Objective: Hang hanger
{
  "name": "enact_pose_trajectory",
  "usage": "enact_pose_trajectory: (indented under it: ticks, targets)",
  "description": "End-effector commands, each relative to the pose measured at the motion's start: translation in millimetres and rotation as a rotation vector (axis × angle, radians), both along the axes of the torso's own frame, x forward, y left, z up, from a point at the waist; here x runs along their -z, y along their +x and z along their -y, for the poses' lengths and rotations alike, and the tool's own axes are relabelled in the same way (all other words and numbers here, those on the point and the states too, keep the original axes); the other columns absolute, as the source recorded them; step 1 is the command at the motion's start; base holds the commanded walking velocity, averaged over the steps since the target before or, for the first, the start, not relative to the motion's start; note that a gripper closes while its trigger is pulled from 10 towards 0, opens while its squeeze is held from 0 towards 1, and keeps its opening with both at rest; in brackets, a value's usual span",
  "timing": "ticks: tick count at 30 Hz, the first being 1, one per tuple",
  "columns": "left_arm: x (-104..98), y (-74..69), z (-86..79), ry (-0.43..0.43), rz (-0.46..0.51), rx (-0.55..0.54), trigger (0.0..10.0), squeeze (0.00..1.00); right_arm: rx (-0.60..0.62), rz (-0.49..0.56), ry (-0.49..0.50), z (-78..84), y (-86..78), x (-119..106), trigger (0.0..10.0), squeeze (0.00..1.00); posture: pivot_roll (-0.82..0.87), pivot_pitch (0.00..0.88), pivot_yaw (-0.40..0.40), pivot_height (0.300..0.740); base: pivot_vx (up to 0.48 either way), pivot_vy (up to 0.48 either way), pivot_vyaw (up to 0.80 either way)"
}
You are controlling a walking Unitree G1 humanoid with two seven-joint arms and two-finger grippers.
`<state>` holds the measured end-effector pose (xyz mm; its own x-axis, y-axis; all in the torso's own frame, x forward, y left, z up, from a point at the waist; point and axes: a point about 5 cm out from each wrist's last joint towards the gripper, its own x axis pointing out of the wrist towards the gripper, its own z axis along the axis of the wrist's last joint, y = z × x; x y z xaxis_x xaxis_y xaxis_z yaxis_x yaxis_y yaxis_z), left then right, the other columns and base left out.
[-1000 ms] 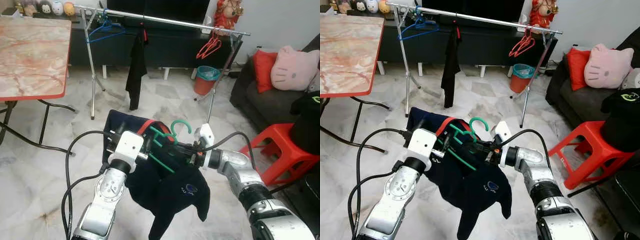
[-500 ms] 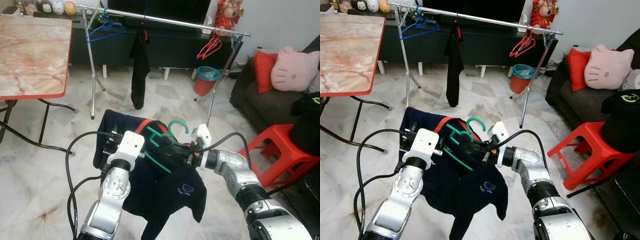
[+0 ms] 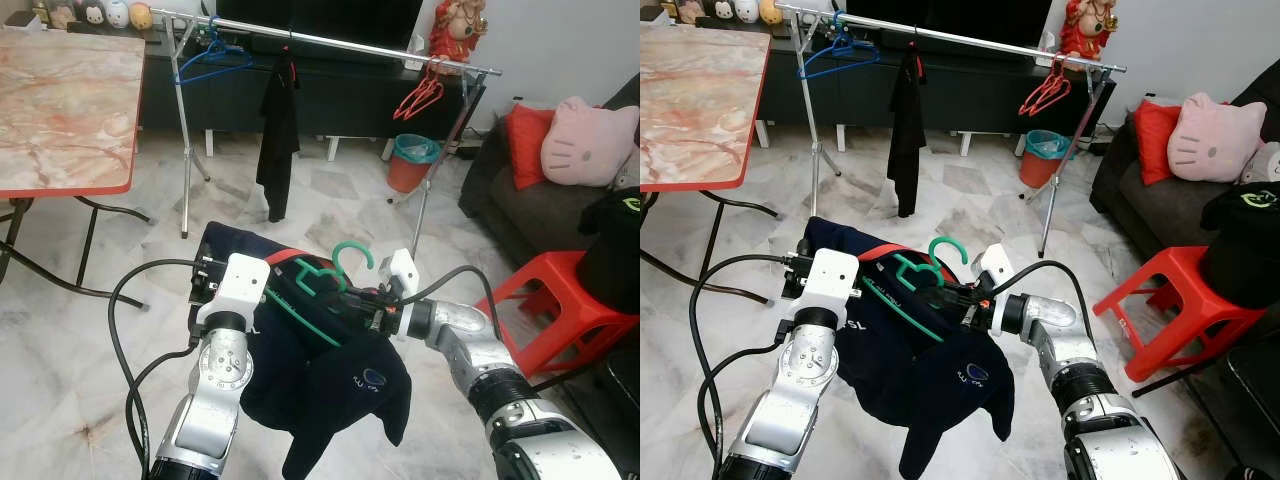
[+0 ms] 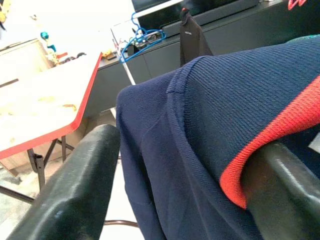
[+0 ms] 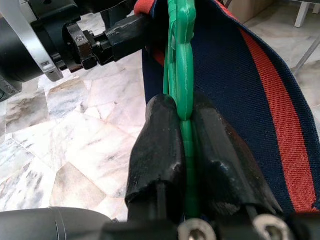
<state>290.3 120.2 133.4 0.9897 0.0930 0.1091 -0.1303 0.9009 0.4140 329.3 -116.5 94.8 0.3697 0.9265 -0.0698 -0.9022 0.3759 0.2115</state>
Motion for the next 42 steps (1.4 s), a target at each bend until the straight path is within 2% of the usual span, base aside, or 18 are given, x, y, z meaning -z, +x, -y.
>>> enact_pose_trajectory:
  ticks: [1,20,36,41,42]
  targets:
    - [1,0.5,7.9,0.000,-0.008,0.028,0.0,0.00,0.015,0.035,-0.001,3.6,4.4,-7,10.0,0.00,0.23,0.000,-0.209,0.740,0.000,0.000,0.00]
    - [8,-0.3,14.6,0.000,-0.056,0.079,0.0,0.00,-0.014,0.026,-0.006,0.7,1.1,-4,10.0,0.00,0.23,0.000,-0.206,0.740,0.000,0.000,0.00]
    - [8,0.0,11.4,0.000,-0.055,0.070,0.0,0.00,-0.043,0.018,-0.017,-1.2,-3.3,0,10.0,0.00,0.23,0.000,-0.205,0.740,0.000,0.000,0.00]
    - [8,0.6,6.5,0.009,-0.052,0.051,0.0,0.00,-0.053,0.018,-0.057,0.4,-6.7,6,10.0,0.00,0.23,0.000,-0.200,0.740,0.000,0.000,0.00]
    - [8,1.5,1.8,0.016,-0.051,0.039,0.0,0.00,-0.047,0.014,-0.138,5.0,-8.2,13,10.0,0.00,0.23,0.000,-0.200,0.740,0.000,0.000,0.00]
